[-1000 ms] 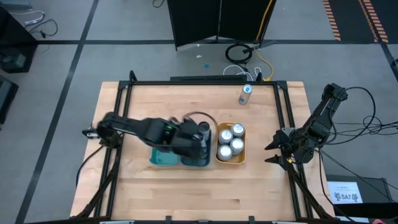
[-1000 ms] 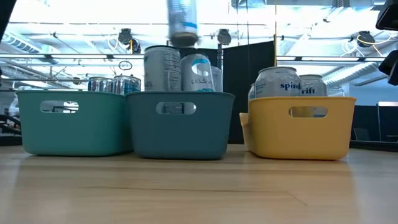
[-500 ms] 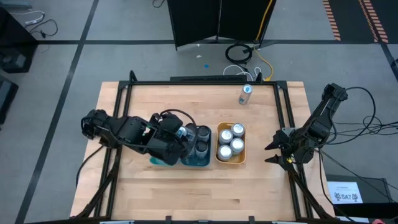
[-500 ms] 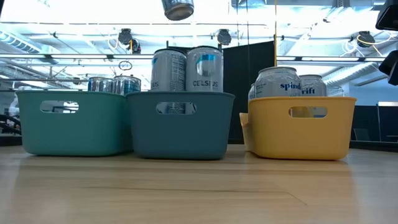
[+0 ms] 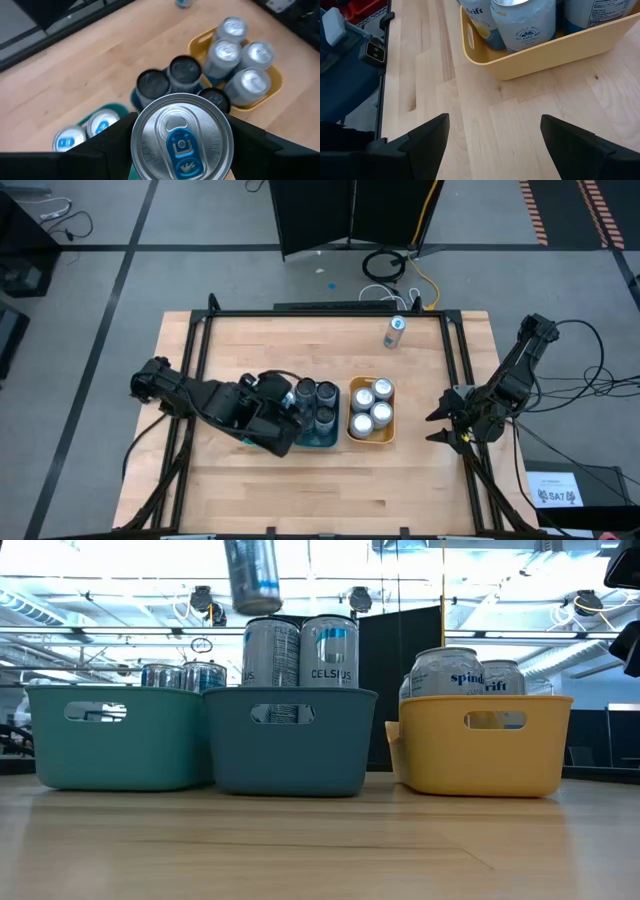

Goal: Sort soda cans
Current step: Put the bottom blue soda can into the green bin

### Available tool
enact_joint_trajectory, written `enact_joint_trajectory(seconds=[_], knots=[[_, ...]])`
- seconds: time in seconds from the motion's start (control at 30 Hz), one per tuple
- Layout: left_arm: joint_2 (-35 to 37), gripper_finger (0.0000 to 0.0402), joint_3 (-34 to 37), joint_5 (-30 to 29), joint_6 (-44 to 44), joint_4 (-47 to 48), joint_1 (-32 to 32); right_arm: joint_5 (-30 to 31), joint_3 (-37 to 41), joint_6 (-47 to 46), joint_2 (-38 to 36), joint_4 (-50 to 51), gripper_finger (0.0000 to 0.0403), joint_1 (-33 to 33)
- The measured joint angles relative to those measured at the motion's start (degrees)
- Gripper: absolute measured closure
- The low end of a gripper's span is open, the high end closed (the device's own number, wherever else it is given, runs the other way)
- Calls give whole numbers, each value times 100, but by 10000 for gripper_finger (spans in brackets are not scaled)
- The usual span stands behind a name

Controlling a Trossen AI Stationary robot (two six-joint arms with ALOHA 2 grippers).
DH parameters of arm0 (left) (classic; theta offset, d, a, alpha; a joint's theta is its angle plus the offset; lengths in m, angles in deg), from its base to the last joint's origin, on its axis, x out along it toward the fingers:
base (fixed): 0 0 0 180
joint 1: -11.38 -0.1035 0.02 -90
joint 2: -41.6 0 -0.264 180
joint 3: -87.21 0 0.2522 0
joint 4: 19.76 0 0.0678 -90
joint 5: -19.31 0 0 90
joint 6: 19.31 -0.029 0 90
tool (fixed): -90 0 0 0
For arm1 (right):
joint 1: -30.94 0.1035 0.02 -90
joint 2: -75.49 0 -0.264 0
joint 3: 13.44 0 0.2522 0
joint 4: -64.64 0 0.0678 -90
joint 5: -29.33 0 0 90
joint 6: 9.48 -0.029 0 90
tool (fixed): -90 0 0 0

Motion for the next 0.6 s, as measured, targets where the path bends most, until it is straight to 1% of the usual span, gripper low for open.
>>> enact_joint_trajectory(seconds=[0.2, 0.33, 0.43, 0.6], knots=[[213, 140, 700, 57, 663, -3, 164, 2, 0, -29, -1, 0, 96, 1], [343, 140, 1077, -102, 946, -7, 218, 10, 0, -150, 0, -1, 96, -1], [346, 140, 1382, 157, 1106, 14, 212, 13, 0, -176, 1, -57, 96, -1], [374, 140, 1732, 291, 1372, 29, 196, 26, 0, -348, 1, -57, 96, -2]])
